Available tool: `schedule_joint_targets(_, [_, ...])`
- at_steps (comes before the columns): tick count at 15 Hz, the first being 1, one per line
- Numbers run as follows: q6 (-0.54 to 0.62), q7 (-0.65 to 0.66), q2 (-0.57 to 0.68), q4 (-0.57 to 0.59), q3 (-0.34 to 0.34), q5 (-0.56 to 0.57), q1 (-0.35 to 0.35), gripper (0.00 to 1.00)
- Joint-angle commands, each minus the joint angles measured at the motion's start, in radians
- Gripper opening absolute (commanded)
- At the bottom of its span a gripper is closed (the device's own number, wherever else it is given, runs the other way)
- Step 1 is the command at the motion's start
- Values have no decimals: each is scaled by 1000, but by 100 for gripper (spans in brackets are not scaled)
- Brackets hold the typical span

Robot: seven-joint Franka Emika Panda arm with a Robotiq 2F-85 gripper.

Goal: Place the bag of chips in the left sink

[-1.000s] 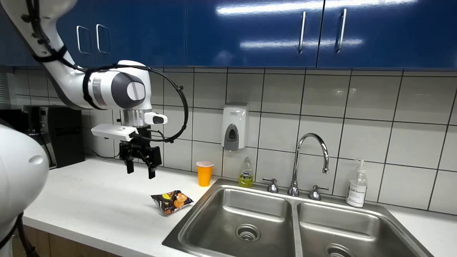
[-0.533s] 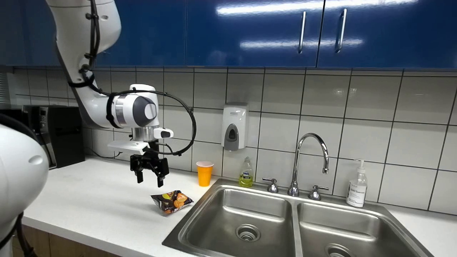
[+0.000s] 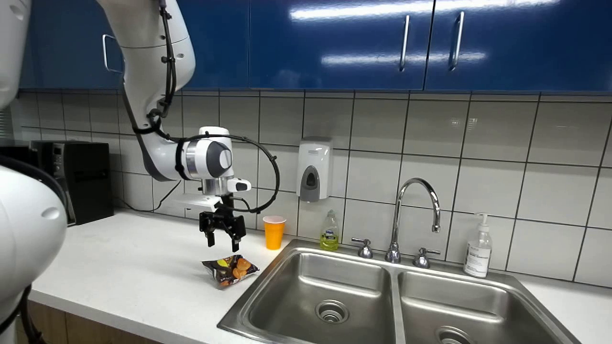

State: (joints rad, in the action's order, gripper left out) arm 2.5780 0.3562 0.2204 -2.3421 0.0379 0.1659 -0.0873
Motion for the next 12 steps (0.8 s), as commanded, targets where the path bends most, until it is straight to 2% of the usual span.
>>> schedule_joint_targets(1, [-67, 44, 71, 81, -42, 16, -28, 100])
schedule_joint_targets(12, [-77, 18, 199, 177, -65, -55, -34, 100])
